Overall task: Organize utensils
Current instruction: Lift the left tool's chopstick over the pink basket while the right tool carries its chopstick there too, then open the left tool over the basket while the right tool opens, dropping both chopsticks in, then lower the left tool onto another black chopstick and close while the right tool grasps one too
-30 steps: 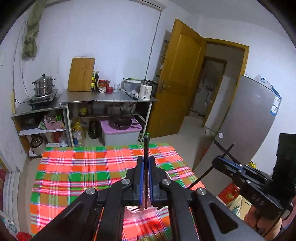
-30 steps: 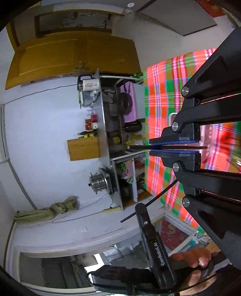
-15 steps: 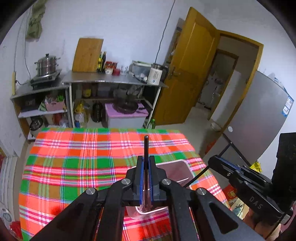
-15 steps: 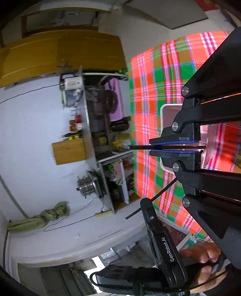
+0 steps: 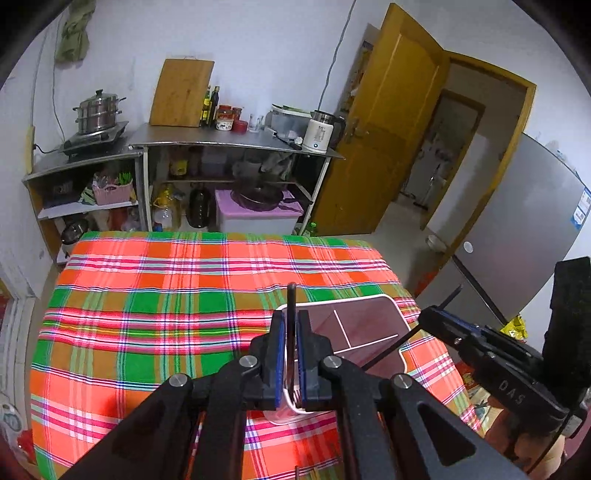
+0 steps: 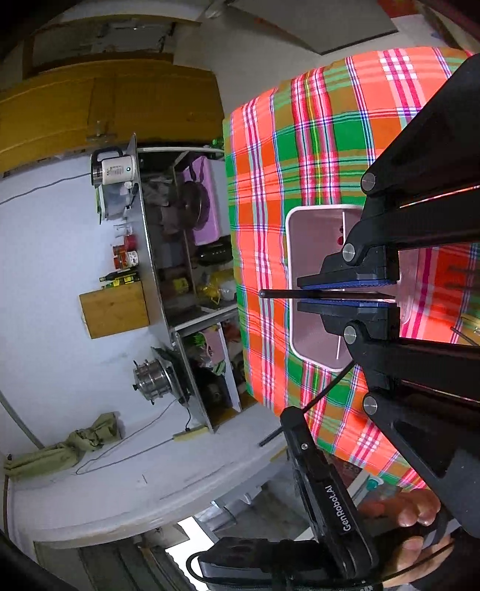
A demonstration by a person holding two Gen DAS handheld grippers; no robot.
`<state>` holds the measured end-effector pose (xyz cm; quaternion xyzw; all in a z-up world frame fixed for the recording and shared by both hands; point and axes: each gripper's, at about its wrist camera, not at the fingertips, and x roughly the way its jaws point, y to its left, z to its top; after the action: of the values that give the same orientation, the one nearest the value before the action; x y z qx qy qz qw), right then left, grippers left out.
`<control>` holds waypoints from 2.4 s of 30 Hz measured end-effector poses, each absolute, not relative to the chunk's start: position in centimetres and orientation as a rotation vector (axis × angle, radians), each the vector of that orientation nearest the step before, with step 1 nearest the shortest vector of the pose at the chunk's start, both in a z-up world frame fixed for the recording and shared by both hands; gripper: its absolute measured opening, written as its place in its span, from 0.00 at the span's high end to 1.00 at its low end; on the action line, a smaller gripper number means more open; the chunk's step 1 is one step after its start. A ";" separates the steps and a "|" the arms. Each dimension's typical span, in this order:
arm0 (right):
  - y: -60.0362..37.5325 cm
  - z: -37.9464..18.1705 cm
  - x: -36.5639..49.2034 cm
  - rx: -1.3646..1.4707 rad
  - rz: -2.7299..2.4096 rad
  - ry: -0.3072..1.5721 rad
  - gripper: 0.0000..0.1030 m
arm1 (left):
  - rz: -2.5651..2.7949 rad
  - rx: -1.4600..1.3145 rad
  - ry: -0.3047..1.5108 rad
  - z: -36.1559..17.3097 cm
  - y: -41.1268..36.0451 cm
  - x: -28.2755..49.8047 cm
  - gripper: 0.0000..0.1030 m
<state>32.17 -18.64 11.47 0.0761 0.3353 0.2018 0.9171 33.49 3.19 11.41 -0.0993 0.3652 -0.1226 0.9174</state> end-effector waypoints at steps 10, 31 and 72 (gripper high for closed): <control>-18.6 13.3 30.3 0.136 0.427 0.644 0.85 | -0.244 -0.206 0.689 13.5 4.0 31.4 0.84; -23.7 14.8 17.8 0.205 0.416 0.504 0.84 | -0.302 -0.170 0.545 15.3 3.2 17.0 0.78; -21.6 -1.3 17.5 0.128 0.420 0.903 0.86 | -0.299 -0.107 0.991 -5.4 -0.6 18.0 0.78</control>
<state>17.54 -21.61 -1.27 0.0616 0.4327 0.2015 0.8766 18.02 -0.56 -5.43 -0.0512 0.4734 -0.1427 0.8677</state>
